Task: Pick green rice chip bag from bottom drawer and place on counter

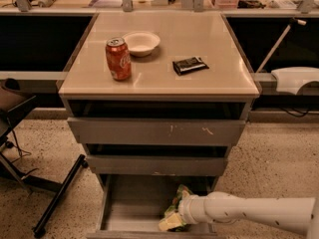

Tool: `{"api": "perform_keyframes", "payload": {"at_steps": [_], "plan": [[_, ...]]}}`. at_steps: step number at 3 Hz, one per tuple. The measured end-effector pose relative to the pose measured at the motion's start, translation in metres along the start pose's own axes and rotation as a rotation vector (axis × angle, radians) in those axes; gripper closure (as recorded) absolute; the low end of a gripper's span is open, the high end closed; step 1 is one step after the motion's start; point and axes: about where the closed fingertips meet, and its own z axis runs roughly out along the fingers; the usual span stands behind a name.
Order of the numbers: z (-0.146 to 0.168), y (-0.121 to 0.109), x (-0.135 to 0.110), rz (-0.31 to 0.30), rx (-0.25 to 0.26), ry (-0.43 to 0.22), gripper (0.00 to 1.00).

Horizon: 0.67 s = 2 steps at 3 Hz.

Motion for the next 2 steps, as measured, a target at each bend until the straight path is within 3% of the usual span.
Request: {"api": "perform_keyframes", "payload": {"at_steps": [1, 2], "plan": [[0.026, 0.007, 0.023, 0.057, 0.001, -0.017, 0.00], [0.035, -0.004, 0.029, 0.072, 0.019, -0.021, 0.00]]}}
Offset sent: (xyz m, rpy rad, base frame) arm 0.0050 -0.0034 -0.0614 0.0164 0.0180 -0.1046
